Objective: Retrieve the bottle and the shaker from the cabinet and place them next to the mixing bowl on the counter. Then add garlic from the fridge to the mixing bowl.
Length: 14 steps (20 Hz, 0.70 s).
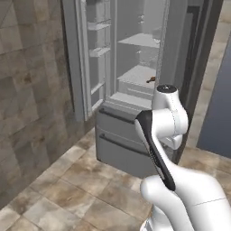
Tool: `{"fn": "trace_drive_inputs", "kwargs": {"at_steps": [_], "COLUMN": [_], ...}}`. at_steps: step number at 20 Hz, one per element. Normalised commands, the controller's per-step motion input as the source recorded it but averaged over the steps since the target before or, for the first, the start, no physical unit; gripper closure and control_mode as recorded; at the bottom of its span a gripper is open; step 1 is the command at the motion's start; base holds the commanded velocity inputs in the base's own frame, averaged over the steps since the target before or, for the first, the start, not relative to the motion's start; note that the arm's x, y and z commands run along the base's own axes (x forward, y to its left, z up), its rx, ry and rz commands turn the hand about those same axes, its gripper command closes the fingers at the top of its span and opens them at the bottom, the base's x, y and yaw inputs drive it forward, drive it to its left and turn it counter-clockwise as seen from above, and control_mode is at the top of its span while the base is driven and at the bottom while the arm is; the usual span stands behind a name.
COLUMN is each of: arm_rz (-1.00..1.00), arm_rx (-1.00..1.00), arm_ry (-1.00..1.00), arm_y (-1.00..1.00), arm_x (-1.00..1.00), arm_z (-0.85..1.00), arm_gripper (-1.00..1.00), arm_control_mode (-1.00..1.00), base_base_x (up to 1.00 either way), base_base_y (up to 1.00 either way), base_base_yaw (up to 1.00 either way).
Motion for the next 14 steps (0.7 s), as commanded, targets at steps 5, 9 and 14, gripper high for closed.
{"fn": "trace_drive_inputs", "kwargs": {"at_steps": [5,9,14], "arm_rz": [0.0,0.0,0.0], "arm_rx": [0.0,0.0,0.0], "arm_ry": [0.0,0.0,0.0], "arm_y": [0.0,0.0,0.0], "arm_x": [0.0,0.0,0.0], "arm_z": [0.0,0.0,0.0], "arm_gripper": [-1.0,-1.0,-1.0], "arm_control_mode": [1.0,1.0,1.0], "base_base_x": [0.57,0.72,0.56], "base_base_y": [0.93,0.8,0.85], "base_base_yaw": [-0.5,-0.64,-0.59]}}
